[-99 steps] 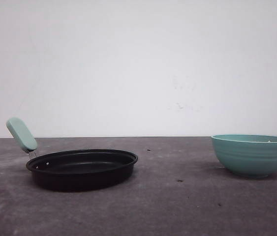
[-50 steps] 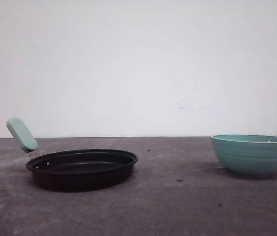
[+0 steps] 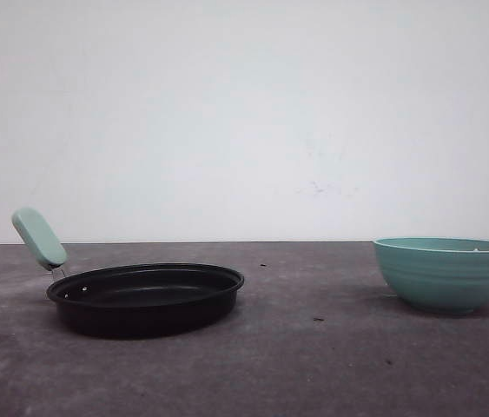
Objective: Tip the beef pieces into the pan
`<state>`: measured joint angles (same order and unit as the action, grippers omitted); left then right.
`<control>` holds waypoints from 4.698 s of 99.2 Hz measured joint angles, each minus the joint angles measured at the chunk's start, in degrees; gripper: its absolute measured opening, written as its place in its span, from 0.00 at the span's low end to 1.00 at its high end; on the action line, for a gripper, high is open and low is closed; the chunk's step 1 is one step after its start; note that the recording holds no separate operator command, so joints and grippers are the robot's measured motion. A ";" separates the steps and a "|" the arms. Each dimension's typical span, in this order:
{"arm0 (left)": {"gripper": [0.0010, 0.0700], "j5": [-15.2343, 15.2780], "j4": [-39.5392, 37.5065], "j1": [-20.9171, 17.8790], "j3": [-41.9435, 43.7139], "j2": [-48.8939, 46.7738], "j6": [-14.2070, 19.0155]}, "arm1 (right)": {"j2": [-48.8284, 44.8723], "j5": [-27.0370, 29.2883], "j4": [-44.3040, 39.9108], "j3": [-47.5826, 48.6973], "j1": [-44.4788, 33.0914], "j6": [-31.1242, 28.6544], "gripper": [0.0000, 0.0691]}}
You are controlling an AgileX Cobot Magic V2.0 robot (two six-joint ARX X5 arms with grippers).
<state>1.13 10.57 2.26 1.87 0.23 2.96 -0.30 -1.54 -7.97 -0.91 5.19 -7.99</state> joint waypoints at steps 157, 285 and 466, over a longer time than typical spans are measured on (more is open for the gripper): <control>0.02 -16.55 3.04 1.29 51.36 42.32 16.83 | -24.06 -9.03 -7.82 -44.19 0.00 -7.63 0.01; 0.92 -17.27 19.85 2.12 52.22 45.42 19.50 | -37.05 -12.13 -32.13 -58.95 0.00 -6.03 0.99; 0.06 -25.94 -29.09 7.74 29.62 86.99 41.57 | -38.27 -7.52 -41.81 -58.95 0.00 -5.22 0.99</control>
<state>-24.82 -18.52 10.00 31.48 87.22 44.53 -38.57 -9.06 -49.78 -59.86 5.19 -13.21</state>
